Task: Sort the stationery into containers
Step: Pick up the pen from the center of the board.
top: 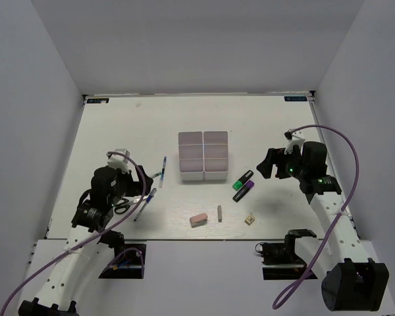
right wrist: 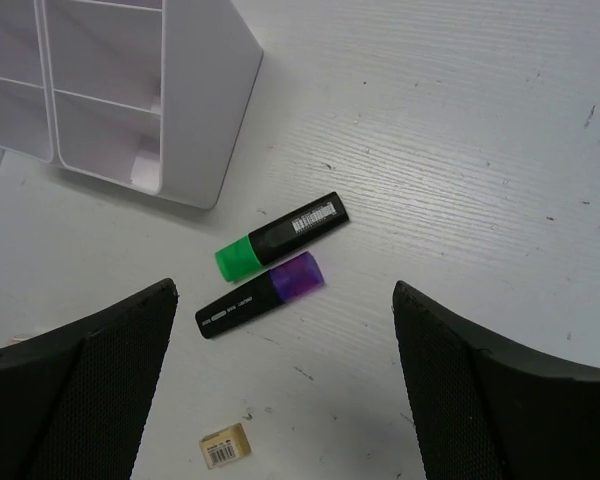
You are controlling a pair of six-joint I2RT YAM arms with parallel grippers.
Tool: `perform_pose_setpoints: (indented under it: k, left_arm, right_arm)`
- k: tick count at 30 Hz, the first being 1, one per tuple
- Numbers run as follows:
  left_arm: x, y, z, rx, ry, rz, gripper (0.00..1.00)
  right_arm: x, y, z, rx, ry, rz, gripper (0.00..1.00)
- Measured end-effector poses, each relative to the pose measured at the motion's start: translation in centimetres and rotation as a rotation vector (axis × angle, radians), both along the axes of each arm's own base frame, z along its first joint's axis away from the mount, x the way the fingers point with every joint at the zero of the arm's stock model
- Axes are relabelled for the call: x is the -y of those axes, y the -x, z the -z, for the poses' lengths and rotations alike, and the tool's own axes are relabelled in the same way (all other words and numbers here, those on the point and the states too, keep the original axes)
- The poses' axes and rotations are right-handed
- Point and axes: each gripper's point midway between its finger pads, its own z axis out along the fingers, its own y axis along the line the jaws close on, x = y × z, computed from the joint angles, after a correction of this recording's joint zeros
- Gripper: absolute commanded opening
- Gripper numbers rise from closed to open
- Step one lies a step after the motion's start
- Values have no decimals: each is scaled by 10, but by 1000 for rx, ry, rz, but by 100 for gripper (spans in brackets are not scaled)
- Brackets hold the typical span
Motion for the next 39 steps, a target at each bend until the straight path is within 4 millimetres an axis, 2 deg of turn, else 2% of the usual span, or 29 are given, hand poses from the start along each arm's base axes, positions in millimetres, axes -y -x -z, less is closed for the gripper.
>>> perform_pose_setpoints:
  k: [5, 10, 12, 13, 14, 15, 16, 17, 18, 19, 20, 21, 22, 23, 24, 25, 26, 29, 32, 35, 39]
  left_arm:
    - [15, 3, 7, -37, 24, 82, 100]
    - [22, 4, 12, -68, 37, 116, 100]
    - [23, 4, 17, -93, 37, 121, 86]
    - [24, 4, 20, -107, 37, 122, 75]
    - [25, 3, 24, -125, 37, 124, 59]
    - [26, 3, 28, -147, 38, 124, 24]
    - [27, 2, 33, -174, 37, 124, 8]
    - [27, 2, 37, -203, 30, 128, 0]
    - [28, 0, 41, -240, 23, 126, 0]
    - [29, -4, 41, -268, 18, 124, 0]
    - [30, -9, 42, -304, 10, 119, 0]
    - [32, -17, 41, -327, 1, 114, 16]
    - [33, -27, 42, -352, -14, 107, 21]
    - [35, -35, 42, -373, -29, 106, 27]
    - [37, -46, 43, -393, -45, 101, 44]
    - [39, -56, 45, -410, -65, 99, 47]
    - [42, -66, 47, -424, -82, 101, 47]
    - [50, -90, 59, -464, -143, 120, 48]
    - [55, -108, 80, -512, -199, 142, 48]
    - [55, -110, 104, -567, -247, 158, 48]
    - [56, -108, 122, -601, -303, 173, 48]
  right_arm:
    - [0, 0, 3, -11, -4, 10, 90]
    - [1, 0, 4, -4, 7, 1, 90]
    - [1, 0, 4, 0, 14, -3, 90]
    - [2, 0, 4, 9, 26, -14, 90]
    - [2, 0, 5, 16, 36, -26, 50]
    - [2, 0, 5, 28, 53, -46, 5]
    - [1, 1, 6, 40, 68, -72, 0]
    - [0, 2, 7, 41, 75, -91, 0]
    - [0, 4, 9, 38, 83, -107, 0]
    - [0, 6, 12, 32, 91, -122, 10]
    - [0, 7, 14, 25, 97, -131, 68]
    - [0, 9, 17, 17, 103, -140, 76]
    - [0, 10, 18, 13, 112, -150, 76]
    - [0, 11, 20, 12, 121, -158, 68]
    - [1, 12, 21, 11, 130, -166, 36]
    - [1, 13, 22, 14, 140, -175, 26]
    - [1, 13, 23, 13, 143, -179, 22]
    - [1, 16, 24, 1, 143, -185, 26]
    - [1, 16, 23, 7, 145, -185, 32]
    - [2, 17, 21, 15, 147, -184, 33]
    - [2, 17, 20, 12, 148, -182, 36]
